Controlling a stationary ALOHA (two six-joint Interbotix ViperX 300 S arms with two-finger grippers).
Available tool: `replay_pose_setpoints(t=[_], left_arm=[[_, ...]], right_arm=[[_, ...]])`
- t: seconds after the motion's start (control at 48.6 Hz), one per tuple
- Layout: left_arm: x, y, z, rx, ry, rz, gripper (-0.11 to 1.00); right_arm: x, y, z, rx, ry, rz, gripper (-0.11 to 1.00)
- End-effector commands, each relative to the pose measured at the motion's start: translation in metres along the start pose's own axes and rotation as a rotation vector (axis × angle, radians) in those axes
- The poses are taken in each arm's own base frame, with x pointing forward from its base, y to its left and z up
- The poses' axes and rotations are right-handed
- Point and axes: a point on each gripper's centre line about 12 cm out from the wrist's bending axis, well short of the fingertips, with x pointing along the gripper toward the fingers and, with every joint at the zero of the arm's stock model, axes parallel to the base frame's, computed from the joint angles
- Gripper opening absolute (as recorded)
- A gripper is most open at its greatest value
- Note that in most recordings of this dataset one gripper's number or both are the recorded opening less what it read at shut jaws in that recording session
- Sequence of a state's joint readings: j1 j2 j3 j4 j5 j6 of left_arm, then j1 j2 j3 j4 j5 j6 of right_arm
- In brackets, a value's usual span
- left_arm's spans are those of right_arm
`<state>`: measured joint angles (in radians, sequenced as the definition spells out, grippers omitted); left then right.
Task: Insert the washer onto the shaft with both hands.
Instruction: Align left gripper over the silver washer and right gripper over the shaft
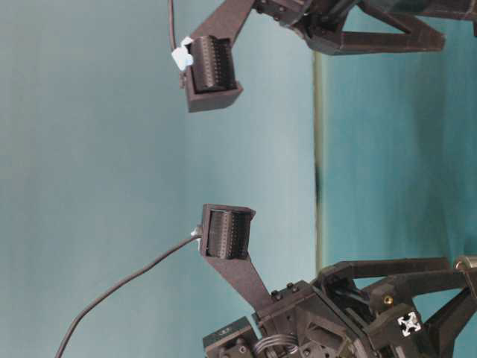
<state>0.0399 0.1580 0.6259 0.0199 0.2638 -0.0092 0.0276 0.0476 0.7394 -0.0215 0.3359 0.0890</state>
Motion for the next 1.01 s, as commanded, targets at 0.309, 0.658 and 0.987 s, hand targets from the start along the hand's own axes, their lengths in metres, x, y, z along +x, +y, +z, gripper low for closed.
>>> replay_pose_setpoints(t=[0.309, 0.658, 0.987], left_arm=[[-0.0026, 0.0013, 0.0071, -0.004, -0.023, 0.002, 0.88], [-0.0025, 0.0007, 0.0067, -0.003, -0.023, 0.001, 0.88], [-0.0025, 0.0007, 0.0067, -0.003, -0.023, 0.001, 0.88]], right_arm=[[0.0074, 0.0006, -0.0014, 0.008, 0.008, 0.001, 0.85], [0.0091, 0.001, -0.0025, 0.006, 0.014, 0.001, 0.85], [0.01, 0.001, -0.0031, 0.008, 0.017, 0.001, 0.85]])
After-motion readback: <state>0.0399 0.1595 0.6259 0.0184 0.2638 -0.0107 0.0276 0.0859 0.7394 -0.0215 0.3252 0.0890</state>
